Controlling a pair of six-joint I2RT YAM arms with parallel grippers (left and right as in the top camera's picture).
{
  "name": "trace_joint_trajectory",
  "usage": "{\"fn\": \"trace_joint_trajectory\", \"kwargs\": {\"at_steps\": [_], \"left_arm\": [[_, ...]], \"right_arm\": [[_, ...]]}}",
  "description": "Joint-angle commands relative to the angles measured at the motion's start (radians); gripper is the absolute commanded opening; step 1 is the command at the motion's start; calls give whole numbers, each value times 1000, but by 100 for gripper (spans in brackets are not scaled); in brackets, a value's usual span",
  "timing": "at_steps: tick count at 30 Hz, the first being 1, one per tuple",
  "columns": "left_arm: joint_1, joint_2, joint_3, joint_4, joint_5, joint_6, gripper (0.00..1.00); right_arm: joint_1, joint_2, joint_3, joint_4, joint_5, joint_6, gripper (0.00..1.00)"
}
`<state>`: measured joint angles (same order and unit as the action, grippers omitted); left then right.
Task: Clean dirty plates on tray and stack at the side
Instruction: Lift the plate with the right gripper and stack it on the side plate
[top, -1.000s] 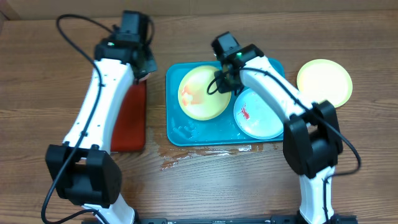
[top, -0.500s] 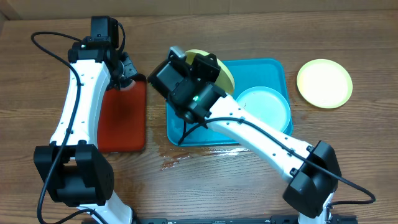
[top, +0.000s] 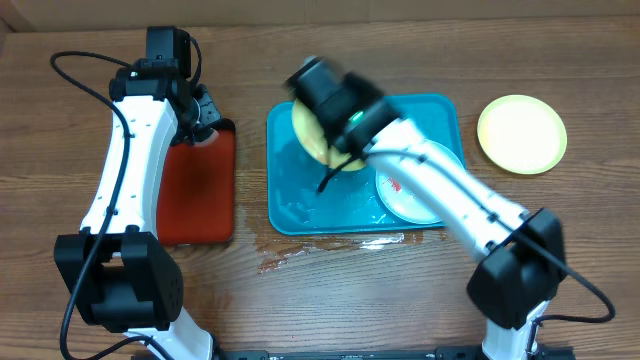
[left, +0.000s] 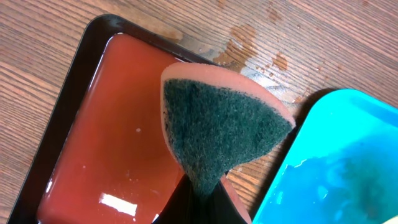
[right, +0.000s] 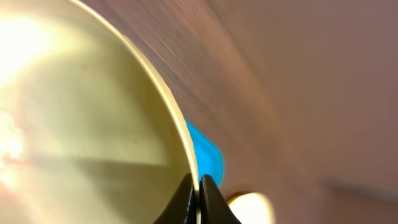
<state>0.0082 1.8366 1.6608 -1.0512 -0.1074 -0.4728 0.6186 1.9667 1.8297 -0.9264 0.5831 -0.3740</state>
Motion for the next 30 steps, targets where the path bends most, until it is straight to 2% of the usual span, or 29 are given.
{"fn": "trace_joint_trajectory", "kwargs": {"at_steps": [1, 6, 14, 16, 19, 26, 27, 28, 29, 30], "left_arm": [[2, 4, -4, 1, 19, -14, 4], [-1, 4, -4, 2, 23, -14, 4], [-2, 6, -4, 8, 23, -14, 4], [-2, 7, -4, 12, 23, -14, 4], [-2, 7, -4, 14, 23, -14, 4], [-2, 7, -4, 12, 23, -14, 4], [-2, 7, -4, 12, 23, -14, 4], [-2, 7, -4, 13, 23, -14, 4], [-2, 7, -4, 13, 23, -14, 4], [-2, 7, -4, 13, 23, -14, 4]], "right_arm": [[-184, -24, 11, -11, -303, 225, 4], [-503, -23, -6, -54, -695, 248, 4], [-880, -23, -145, -44, -746, 248, 4], [-1014, -23, -246, 45, -745, 300, 4], [-1062, -23, -301, 118, -745, 374, 4], [-1093, -22, -381, 217, -693, 383, 4], [-1093, -22, -388, 229, -693, 382, 6], [-1091, -22, -391, 232, -692, 382, 12], [-1091, -22, -393, 233, -693, 382, 23], [-1091, -22, -396, 232, -693, 383, 27]]}}
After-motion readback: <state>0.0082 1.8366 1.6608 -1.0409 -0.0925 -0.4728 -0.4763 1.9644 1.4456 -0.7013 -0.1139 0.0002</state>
